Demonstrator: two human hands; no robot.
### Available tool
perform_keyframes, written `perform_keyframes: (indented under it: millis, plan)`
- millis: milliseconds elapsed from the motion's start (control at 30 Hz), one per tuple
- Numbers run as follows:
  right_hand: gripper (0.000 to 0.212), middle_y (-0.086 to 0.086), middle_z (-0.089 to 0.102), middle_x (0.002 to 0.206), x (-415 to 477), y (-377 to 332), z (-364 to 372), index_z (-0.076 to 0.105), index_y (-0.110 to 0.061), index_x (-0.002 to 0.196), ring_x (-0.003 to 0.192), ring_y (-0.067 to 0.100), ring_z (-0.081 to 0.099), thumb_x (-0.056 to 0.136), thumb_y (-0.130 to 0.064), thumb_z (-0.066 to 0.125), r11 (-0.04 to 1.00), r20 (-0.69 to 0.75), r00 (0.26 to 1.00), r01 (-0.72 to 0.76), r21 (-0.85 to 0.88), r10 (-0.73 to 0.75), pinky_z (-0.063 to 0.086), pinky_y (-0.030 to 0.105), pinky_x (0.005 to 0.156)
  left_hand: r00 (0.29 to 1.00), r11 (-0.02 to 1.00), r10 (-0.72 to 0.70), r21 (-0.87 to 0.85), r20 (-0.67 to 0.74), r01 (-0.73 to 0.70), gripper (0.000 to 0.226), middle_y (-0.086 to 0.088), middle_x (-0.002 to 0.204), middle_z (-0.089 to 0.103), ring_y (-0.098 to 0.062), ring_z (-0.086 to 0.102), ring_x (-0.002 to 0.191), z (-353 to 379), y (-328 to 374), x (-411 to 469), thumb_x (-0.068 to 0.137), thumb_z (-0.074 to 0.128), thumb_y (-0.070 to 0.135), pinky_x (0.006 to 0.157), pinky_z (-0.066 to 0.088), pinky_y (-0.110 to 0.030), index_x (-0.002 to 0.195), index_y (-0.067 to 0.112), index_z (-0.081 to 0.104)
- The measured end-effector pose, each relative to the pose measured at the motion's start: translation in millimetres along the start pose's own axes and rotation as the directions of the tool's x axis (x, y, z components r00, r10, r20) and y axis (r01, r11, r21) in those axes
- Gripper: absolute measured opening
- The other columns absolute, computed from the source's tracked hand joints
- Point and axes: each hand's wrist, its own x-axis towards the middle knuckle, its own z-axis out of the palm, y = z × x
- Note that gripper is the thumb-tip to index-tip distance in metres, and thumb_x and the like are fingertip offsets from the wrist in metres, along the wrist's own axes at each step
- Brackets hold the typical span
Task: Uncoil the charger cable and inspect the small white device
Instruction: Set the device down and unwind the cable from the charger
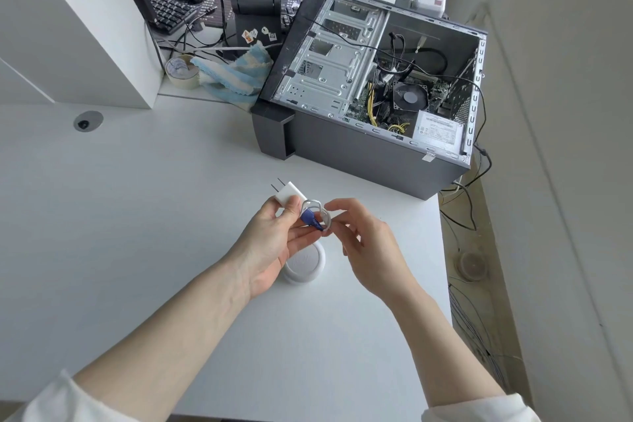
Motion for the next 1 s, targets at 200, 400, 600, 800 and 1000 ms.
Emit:
perform_keyframes:
  millis: [200,400,600,800,1000]
  plan:
    - [0.039,-0.018,0.07,0.094,-2.0,-5.6,-1.0,0.05,-0.042,0.127,0.065,0.011,0.053,0.102,-0.013,0.043,0.989,0.043,0.996,0.077,-0.127,-0.073,0.052,0.039,0.064,1.0,1.0,0.013,0.005,-0.018,-0.013,0.032,-0.022,0.106,0.073,-0.026,0.077,0.086,0.9,1.1,-0.5,0.105,0.043,0.024,0.075,0.061,-0.027,0.121,-0.001,0.053]
    - [0.015,-0.014,0.07,0.099,1.0,-11.9,5.0,0.072,-0.038,0.107,0.075,0.012,0.061,0.098,-0.031,0.06,0.996,-0.097,0.992,0.071,-0.056,-0.076,0.053,0.039,0.069,1.0,1.0,0.001,0.016,-0.013,-0.001,0.029,-0.015,0.09,0.071,-0.023,0.076,0.079,2.0,-2.3,-2.8,0.104,0.045,0.023,0.077,0.061,-0.029,0.118,0.0,0.054]
    - [0.01,-0.016,0.062,0.095,4.9,-18.3,2.6,0.077,-0.026,0.091,0.078,0.007,0.059,0.093,-0.018,0.07,0.995,-0.133,0.99,0.061,0.08,-0.05,0.04,0.014,0.063,0.999,0.999,-0.003,0.034,-0.039,0.004,0.032,-0.013,0.084,0.07,-0.028,0.074,0.082,1.2,-4.4,-1.9,0.104,0.044,0.023,0.076,0.062,-0.029,0.121,-0.002,0.054]
    - [0.019,0.005,0.075,0.081,2.1,-29.8,-8.1,0.073,-0.013,0.082,0.063,0.01,0.052,0.097,-0.021,0.064,0.876,0.012,0.994,-0.101,0.472,0.108,0.042,0.026,0.05,0.999,1.0,-0.003,0.028,-0.045,0.004,0.032,-0.012,0.084,0.069,-0.026,0.074,0.083,1.4,-4.3,-2.7,0.103,0.047,0.024,0.069,0.061,-0.025,0.122,-0.001,0.054]
    - [0.02,0.018,0.062,0.089,-3.5,-25.5,-15.4,0.068,-0.014,0.083,0.061,0.013,0.046,0.094,-0.03,0.063,0.71,0.191,0.975,-0.213,0.671,0.111,0.034,0.025,0.051,0.996,1.0,-0.013,-0.024,-0.085,0.011,0.023,-0.02,0.099,0.067,-0.04,0.068,0.109,-1.4,-0.9,1.4,0.104,0.045,0.022,0.095,0.055,-0.04,0.116,0.004,0.053]
